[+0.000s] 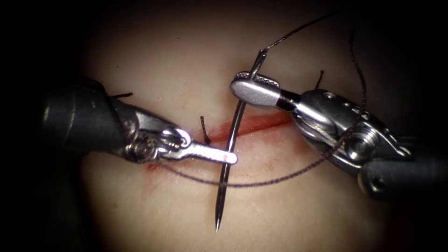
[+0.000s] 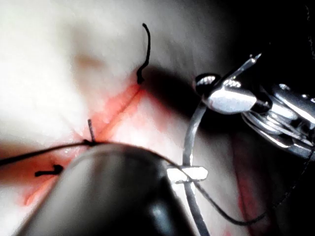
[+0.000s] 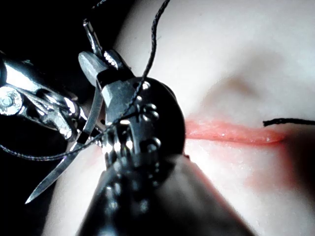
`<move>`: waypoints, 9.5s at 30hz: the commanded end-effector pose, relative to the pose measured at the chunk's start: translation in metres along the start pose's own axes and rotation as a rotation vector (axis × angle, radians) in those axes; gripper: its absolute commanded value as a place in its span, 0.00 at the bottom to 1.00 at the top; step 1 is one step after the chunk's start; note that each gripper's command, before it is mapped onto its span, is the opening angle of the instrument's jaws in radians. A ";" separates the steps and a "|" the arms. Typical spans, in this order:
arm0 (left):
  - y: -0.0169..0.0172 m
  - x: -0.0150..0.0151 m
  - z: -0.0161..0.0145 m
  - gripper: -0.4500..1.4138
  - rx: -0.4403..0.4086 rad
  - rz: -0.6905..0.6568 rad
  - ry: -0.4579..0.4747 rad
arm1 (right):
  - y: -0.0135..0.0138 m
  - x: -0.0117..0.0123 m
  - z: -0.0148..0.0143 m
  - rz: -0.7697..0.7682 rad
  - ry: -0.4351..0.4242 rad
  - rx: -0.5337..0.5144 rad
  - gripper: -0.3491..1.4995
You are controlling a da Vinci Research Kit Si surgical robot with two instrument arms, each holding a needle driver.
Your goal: Wound Closure
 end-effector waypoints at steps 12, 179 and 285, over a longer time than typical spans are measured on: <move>0.0000 0.0053 -0.0037 0.82 0.079 0.226 0.222 | 0.0084 0.0039 -0.0025 -0.509 0.161 0.072 0.00; -0.0097 -0.0032 0.0061 0.00 1.263 0.852 -0.004 | 0.0058 -0.0014 0.0015 -1.297 0.191 0.153 0.00; -0.0097 -0.0032 0.0060 0.00 1.255 0.840 -0.011 | 0.0061 -0.0081 0.0017 -1.631 0.169 0.234 0.00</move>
